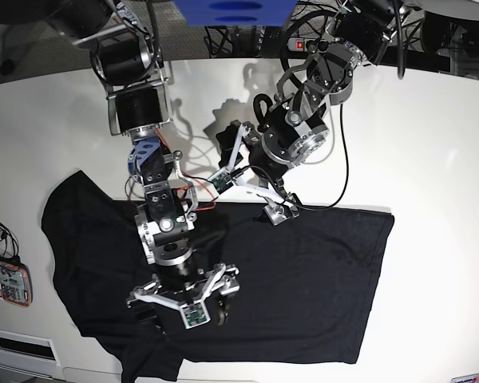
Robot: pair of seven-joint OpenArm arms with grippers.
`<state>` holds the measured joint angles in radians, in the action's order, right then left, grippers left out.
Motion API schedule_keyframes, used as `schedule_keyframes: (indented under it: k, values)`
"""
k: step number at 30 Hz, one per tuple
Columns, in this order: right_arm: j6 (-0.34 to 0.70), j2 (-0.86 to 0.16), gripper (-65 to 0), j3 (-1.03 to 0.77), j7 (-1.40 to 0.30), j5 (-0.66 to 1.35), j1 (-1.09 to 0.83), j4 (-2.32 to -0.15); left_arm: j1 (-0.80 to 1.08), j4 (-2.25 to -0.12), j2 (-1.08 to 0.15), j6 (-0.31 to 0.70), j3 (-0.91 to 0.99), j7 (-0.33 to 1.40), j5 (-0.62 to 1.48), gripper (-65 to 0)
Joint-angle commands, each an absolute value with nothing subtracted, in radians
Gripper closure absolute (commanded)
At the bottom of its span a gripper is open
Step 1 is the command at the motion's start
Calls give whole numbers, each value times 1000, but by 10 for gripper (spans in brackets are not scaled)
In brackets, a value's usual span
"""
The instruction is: Fold the T-shirt properly
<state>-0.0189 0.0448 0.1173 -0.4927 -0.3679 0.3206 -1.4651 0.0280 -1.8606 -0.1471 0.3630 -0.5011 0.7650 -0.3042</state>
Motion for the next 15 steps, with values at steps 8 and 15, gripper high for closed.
schedule_keyframes:
  k: [8,15]
  values:
    - [-27,48,-597,168,-472,-369,344,-1423,13,-1882,-127,352,-533,751,-338,-650]
    - [-27,48,-597,173,-473,-369,341,-1426,13,-1882,-125,352,-536,751,-387,-650]
